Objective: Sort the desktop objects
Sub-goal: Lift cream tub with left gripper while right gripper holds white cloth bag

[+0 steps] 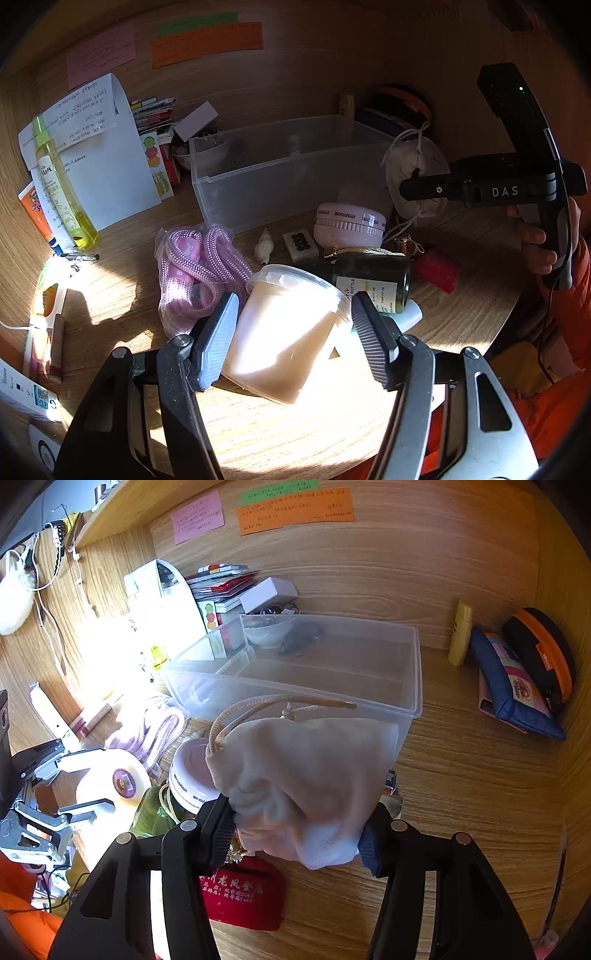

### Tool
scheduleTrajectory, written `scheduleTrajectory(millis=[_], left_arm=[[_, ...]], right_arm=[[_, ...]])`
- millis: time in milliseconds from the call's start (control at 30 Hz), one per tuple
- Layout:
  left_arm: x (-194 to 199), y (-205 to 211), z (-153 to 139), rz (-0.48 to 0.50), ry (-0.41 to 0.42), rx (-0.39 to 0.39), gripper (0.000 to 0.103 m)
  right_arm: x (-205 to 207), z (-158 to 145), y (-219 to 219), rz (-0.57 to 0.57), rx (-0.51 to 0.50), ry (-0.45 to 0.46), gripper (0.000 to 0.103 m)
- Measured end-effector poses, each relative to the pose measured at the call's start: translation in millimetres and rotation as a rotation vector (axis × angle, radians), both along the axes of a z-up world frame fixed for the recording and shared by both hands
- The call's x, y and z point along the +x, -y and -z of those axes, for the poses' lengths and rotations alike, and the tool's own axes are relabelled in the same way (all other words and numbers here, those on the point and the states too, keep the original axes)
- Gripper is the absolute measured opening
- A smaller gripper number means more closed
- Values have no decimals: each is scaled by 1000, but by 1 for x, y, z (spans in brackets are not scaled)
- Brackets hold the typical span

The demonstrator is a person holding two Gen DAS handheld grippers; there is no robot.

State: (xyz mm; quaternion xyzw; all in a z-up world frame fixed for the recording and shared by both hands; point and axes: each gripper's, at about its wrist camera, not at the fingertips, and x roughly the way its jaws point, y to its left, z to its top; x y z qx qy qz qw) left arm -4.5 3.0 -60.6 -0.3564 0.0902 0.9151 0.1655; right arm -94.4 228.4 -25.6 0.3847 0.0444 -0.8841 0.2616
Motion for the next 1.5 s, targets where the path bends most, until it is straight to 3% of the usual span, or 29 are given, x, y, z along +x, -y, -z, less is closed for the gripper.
scheduleTrajectory(millis=[167,300,533,667,867,1033,1300,1500], left_arm=[[2,5,-1,17,28,6,65],[1,12,1,58,84,54,77],[-12,10,12,97,149,50,80],[-26,7,22,99,193,56,77],[-23,-5,21,90,142,26,68],[-19,5,13,38,130,96,68],[-6,22,-28,-27,-7,191,68],[-22,31,-54,-66,-91,225,68]], right_arm=[[3,3,-1,-6,2,5,52],[1,3,-1,-9,0,10,52],[1,6,-2,-12,0,18,52],[1,7,-1,-16,1,21,52],[1,8,-2,-14,6,20,52],[0,-1,-8,0,-20,3,52],[-2,-29,-10,18,-42,-67,52],[-9,-47,-12,36,-71,-104,52]])
